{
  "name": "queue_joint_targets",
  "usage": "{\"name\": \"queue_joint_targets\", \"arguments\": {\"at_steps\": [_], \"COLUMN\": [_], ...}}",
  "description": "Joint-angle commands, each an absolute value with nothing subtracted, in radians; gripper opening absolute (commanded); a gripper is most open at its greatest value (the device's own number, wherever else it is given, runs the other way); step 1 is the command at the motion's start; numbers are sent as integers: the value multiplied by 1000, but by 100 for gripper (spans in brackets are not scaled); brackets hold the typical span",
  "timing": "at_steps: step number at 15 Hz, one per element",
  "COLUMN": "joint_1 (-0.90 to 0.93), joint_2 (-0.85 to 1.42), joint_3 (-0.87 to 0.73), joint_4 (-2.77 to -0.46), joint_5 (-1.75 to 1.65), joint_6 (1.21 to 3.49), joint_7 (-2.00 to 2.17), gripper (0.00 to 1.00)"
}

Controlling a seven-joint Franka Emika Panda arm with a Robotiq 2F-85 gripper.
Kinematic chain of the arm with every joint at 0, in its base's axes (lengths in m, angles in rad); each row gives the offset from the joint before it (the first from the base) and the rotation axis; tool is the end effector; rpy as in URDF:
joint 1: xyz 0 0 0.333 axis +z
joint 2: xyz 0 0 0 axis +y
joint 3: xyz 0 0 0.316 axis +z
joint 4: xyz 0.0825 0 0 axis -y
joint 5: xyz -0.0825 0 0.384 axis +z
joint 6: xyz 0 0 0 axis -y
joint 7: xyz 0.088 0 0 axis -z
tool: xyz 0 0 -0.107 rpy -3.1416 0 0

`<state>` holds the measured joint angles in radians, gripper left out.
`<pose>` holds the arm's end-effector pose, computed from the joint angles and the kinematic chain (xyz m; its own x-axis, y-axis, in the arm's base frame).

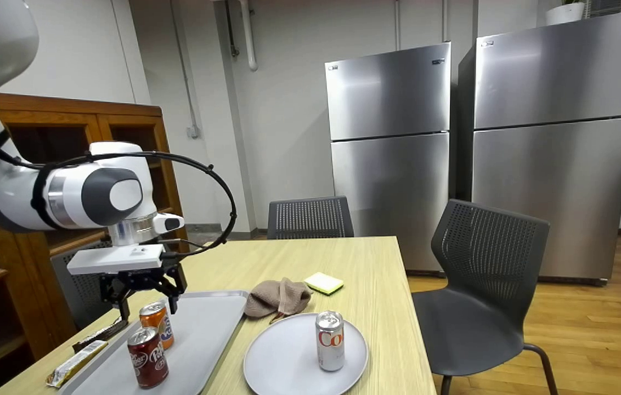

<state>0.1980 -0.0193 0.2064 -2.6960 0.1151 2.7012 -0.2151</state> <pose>0.3810 0.1584 0.2392 0.8697 0.4926 0.0315 0.4935 -0.8687 -0.0418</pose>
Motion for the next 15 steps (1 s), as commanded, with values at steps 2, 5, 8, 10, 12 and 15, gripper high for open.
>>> {"name": "queue_joint_targets", "arguments": {"at_steps": [2, 5, 8, 10, 12, 15], "joint_1": [170, 135, 90, 60, 29, -11], "joint_2": [-68, -57, -51, -46, -39, -22], "joint_3": [161, 121, 74, 46, 23, -8], "joint_4": [-2676, -2656, -2640, -2632, -2623, -2605], "joint_5": [87, 65, 63, 47, 4, -65], "joint_6": [2623, 2602, 2597, 2599, 2605, 2604], "joint_7": [-111, -36, 21, 68, 147, 244], "gripper": [100, 100, 100, 100, 100, 100]}}
